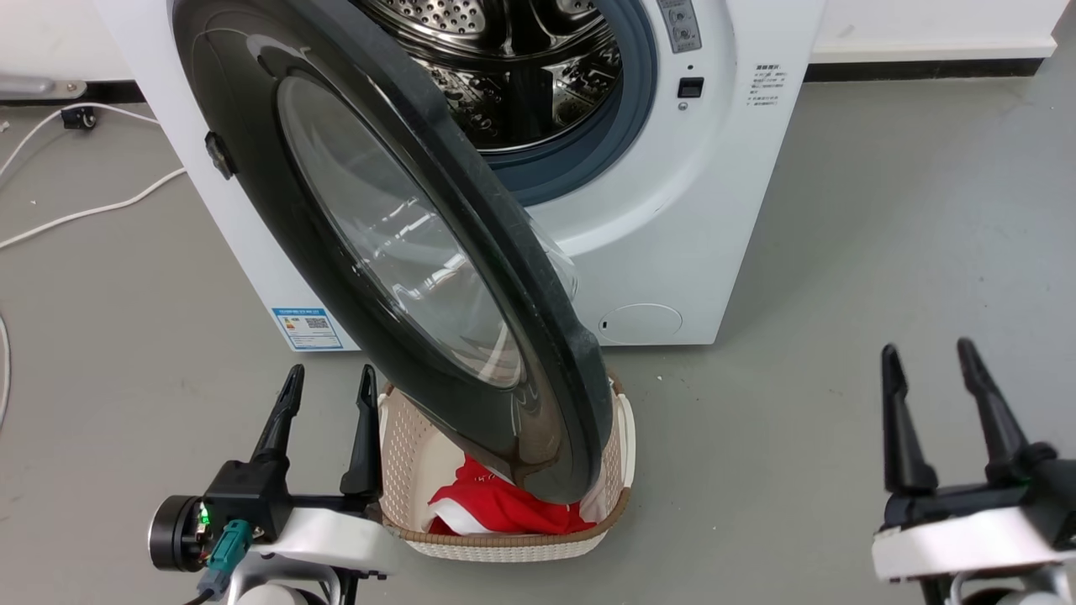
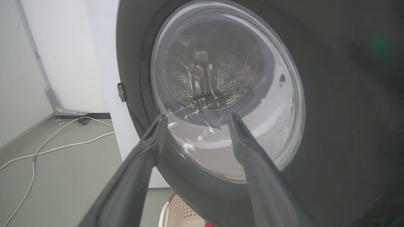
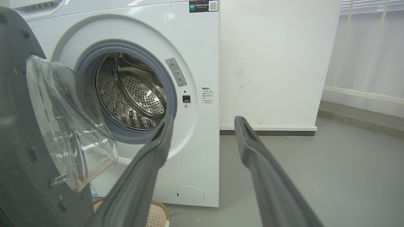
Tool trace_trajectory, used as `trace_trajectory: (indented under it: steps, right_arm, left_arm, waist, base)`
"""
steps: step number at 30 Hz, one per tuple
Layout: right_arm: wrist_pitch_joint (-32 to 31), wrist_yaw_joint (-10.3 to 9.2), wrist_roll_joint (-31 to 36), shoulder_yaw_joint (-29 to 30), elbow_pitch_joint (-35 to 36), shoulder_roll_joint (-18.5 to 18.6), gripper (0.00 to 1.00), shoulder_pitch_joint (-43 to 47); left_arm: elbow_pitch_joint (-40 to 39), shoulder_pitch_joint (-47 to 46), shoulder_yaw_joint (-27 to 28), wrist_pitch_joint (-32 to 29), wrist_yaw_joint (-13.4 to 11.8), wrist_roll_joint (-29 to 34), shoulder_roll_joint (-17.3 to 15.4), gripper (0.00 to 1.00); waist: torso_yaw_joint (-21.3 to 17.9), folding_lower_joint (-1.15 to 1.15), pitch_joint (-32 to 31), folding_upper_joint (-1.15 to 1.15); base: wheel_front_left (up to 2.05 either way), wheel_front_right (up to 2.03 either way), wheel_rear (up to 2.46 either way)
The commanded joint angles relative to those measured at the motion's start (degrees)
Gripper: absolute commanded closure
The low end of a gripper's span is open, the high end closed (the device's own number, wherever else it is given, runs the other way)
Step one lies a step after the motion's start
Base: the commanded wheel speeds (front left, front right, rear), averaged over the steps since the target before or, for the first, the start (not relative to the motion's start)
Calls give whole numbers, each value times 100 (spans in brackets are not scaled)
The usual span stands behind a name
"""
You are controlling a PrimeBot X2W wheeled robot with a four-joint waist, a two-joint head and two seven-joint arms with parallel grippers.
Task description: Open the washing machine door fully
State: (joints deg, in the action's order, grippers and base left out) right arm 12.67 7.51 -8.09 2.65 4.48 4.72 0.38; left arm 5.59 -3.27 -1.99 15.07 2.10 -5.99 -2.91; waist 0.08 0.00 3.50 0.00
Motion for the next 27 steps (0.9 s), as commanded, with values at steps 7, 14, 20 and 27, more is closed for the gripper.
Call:
trace_trajectory:
  steps: [7,14,20,27]
  right_arm:
    - [-99,-3,668,-53,15,-162,0,507]
    - [-24,-3,509,-50,-177,-193,0,514]
    - [32,-3,398,-54,-260,-194,0,410]
    - [77,-3,354,-54,-306,-195,0,412]
  left_arm:
    - [-4,-32,44,14,37,80,5,0]
    - [16,1,31,14,77,124,5,0]
    - [23,2,26,14,92,156,5,0]
    - [76,41,-4,14,109,173,5,0]
  waist:
    - [-10,0,-6,0]
    - [-55,0,-14,0]
    - [-68,0,-5,0]
    - [-54,0,-37,0]
  base:
    - [0,0,0]
    - [0,0,0]
    - [0,0,0]
    - [0,0,0]
